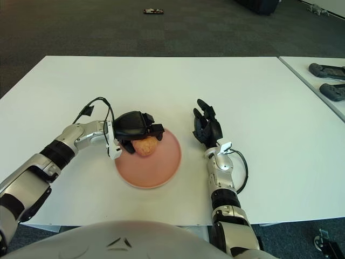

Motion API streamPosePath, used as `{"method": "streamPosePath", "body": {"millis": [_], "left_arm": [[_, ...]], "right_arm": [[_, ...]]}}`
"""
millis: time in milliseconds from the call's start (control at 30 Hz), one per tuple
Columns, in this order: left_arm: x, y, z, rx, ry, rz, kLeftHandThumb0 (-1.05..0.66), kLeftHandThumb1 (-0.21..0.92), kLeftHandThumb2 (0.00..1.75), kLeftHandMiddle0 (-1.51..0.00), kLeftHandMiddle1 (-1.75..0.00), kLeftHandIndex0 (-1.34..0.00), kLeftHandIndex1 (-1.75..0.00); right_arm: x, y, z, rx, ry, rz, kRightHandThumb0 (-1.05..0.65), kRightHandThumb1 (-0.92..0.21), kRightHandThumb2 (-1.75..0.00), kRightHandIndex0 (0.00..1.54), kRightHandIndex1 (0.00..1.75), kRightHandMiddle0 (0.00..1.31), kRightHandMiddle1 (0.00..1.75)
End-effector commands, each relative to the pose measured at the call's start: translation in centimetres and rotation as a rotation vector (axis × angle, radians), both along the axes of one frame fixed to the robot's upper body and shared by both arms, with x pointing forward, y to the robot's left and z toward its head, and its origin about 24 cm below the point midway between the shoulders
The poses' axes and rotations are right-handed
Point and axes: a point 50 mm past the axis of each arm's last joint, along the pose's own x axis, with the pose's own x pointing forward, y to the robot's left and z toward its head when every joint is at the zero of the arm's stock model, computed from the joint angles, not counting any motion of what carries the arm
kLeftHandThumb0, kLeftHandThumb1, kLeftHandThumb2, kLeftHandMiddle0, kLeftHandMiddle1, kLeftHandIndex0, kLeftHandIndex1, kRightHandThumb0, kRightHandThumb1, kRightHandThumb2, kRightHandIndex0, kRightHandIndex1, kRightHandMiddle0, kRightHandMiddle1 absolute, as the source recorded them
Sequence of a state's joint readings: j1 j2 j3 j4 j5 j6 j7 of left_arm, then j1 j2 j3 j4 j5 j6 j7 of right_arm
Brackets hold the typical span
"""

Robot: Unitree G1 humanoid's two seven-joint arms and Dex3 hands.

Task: Put the apple into the plate.

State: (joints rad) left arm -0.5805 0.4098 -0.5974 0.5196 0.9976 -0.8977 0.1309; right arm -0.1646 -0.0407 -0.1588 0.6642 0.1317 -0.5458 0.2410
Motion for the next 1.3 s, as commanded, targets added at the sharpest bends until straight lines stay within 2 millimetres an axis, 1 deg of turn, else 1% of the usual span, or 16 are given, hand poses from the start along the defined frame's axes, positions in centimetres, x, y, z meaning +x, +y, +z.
{"method": "streamPosePath", "body": {"millis": [0,100,167,233,267,300,333,367,433,467,500,533,633,733,967,1267], "left_arm": [[0.6,0.3,0.6,0.004,-0.049,0.006,0.00,0.12,1.54,-0.79,-1.69,-0.53,-1.75],[0.5,0.4,2.8,-0.068,-0.104,-0.020,0.00,0.12,1.53,-0.79,-1.68,-0.53,-1.75],[0.4,0.4,3.2,-0.111,-0.126,-0.022,-0.01,0.13,1.52,-0.78,-1.71,-0.53,-1.71],[0.3,0.4,2.9,-0.137,-0.115,-0.019,-0.01,0.32,1.31,-0.55,-1.73,-0.44,-1.73],[0.3,0.4,2.8,-0.146,-0.105,-0.019,-0.08,0.42,1.19,-0.53,-1.73,-0.41,-1.74],[0.3,0.4,2.8,-0.151,-0.091,-0.021,-0.18,0.57,0.98,-0.49,-1.74,-0.35,-1.74],[0.3,0.4,2.7,-0.154,-0.083,-0.023,-0.42,0.70,0.86,-0.43,-1.74,-0.28,-1.70],[0.2,0.4,2.7,-0.151,-0.068,-0.027,-0.51,0.74,0.82,-0.40,-1.74,-0.25,-1.69],[0.2,0.5,2.6,-0.141,-0.044,-0.029,-0.78,0.85,0.77,-0.23,-1.68,-0.16,-1.60],[0.2,0.6,2.5,-0.136,-0.035,-0.029,-0.87,0.87,0.77,-0.14,-1.40,-0.10,-1.48],[0.2,0.6,2.5,-0.129,-0.027,-0.028,-0.91,0.88,0.77,-0.11,-1.30,-0.08,-1.44],[0.2,0.6,2.5,-0.124,-0.022,-0.027,-0.96,0.90,0.79,-0.08,-0.95,-0.05,-1.16],[0.1,0.7,2.9,-0.118,-0.017,-0.032,-1.02,0.91,0.81,-0.06,-0.39,-0.02,-0.72],[0.0,0.7,3.2,-0.120,-0.015,-0.033,-1.04,0.92,0.82,-0.04,-0.18,0.00,-0.52],[0.0,0.8,3.6,-0.133,-0.031,-0.045,-1.05,0.92,0.70,0.00,-0.01,0.00,-0.10],[0.0,1.0,3.9,-0.114,-0.048,-0.056,-1.05,0.92,0.59,0.00,0.00,0.00,0.00]], "right_arm": [[-2.3,0.6,-3.0,0.044,0.139,-0.013,-0.58,-0.92,-0.68,0.27,0.01,0.00,0.49],[-2.3,0.6,-3.1,0.049,0.142,-0.013,-0.57,-0.92,-0.67,0.26,0.00,0.00,0.49],[-2.3,0.6,-3.1,0.054,0.145,-0.013,-0.57,-0.92,-0.67,0.26,0.00,0.00,0.49],[-2.3,0.6,-3.2,0.056,0.148,-0.015,-0.56,-0.92,-0.66,0.26,0.00,0.00,0.49],[-2.3,0.6,-3.2,0.056,0.149,-0.016,-0.57,-0.92,-0.66,0.26,0.00,0.00,0.49],[-2.3,0.6,-3.2,0.055,0.150,-0.017,-0.57,-0.92,-0.66,0.26,0.00,0.00,0.49],[-2.3,0.6,-3.2,0.054,0.150,-0.018,-0.57,-0.92,-0.66,0.26,0.00,0.00,0.49],[-2.3,0.6,-3.2,0.050,0.152,-0.021,-0.57,-0.92,-0.66,0.26,0.00,0.00,0.49],[-2.4,0.6,-3.2,0.042,0.157,-0.028,-0.58,-0.92,-0.67,0.26,0.00,0.00,0.49],[-2.4,0.6,-3.2,0.038,0.159,-0.032,-0.58,-0.92,-0.67,0.27,0.01,0.00,0.50],[-2.4,0.6,-3.2,0.032,0.160,-0.037,-0.58,-0.92,-0.66,0.27,0.01,0.00,0.50],[-2.4,0.6,-3.2,0.029,0.161,-0.041,-0.58,-0.92,-0.66,0.27,0.01,0.00,0.51],[-2.4,0.5,-3.2,0.019,0.157,-0.048,-0.57,-0.92,-0.66,0.28,0.01,0.00,0.52],[-2.4,0.5,-3.2,0.007,0.150,-0.048,-0.57,-0.92,-0.67,0.28,0.01,0.00,0.52],[-2.7,0.5,-3.0,-0.092,0.114,-0.038,-0.62,-0.92,-0.80,0.27,0.00,0.00,0.46],[-2.8,0.6,-3.0,-0.121,0.114,-0.010,-0.69,-0.92,-0.87,0.24,0.00,0.00,0.38]]}}
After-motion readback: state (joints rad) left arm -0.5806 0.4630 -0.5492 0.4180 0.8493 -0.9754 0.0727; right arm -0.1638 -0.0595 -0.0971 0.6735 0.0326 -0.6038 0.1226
